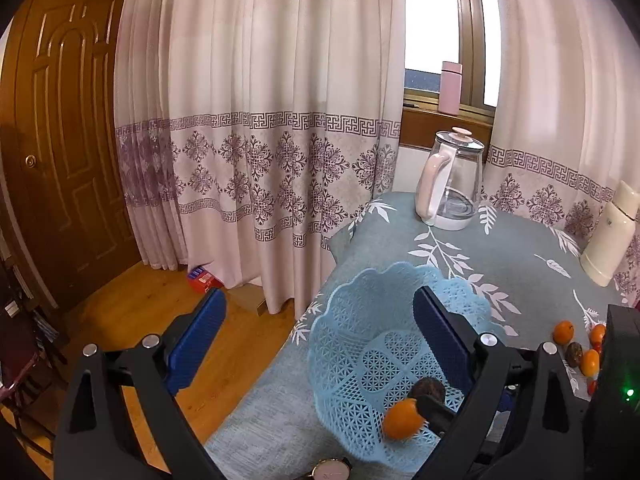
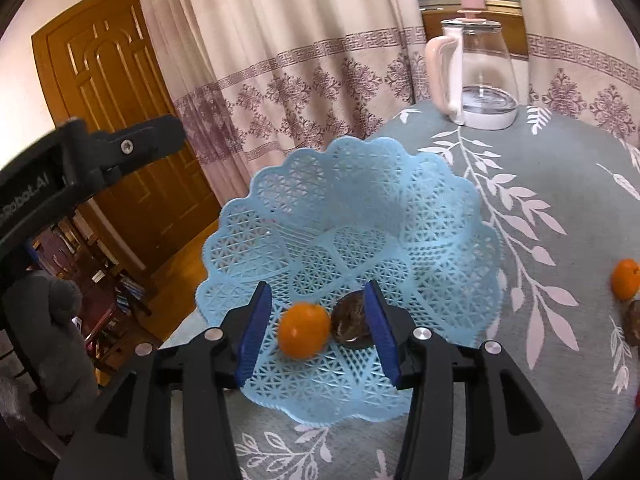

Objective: Organize fruits
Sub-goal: 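Withdraw both tools from the basket back over the fruits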

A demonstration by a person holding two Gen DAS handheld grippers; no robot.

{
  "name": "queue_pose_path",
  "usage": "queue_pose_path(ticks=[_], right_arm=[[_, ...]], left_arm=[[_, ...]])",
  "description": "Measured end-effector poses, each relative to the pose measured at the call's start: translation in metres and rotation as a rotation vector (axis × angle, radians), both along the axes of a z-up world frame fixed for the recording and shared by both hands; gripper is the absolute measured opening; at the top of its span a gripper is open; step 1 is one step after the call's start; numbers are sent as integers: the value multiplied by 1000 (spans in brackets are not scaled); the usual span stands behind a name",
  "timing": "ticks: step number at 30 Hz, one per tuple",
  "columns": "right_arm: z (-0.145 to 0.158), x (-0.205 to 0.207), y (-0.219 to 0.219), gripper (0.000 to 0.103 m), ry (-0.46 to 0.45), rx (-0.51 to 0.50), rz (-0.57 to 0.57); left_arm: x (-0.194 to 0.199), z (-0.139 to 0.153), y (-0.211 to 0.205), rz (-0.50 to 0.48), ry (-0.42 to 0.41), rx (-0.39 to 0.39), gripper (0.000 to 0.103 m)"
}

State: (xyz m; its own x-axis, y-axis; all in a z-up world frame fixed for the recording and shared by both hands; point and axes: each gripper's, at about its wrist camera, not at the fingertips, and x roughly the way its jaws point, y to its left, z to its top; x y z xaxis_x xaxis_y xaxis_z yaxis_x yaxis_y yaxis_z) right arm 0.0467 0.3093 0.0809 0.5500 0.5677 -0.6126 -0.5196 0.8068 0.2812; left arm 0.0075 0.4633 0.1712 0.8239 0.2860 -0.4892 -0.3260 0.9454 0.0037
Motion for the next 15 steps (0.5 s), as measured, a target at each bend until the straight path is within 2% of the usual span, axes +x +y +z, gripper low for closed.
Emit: queue_pose_path(ticks=[8, 15], right_arm=[[8, -16, -42, 50, -47, 42, -88], [8, -24, -78, 57, -44, 74, -163]], left_arm=[[1, -1, -10, -22, 6, 12, 96], [6, -6, -25, -59, 23, 17, 100]])
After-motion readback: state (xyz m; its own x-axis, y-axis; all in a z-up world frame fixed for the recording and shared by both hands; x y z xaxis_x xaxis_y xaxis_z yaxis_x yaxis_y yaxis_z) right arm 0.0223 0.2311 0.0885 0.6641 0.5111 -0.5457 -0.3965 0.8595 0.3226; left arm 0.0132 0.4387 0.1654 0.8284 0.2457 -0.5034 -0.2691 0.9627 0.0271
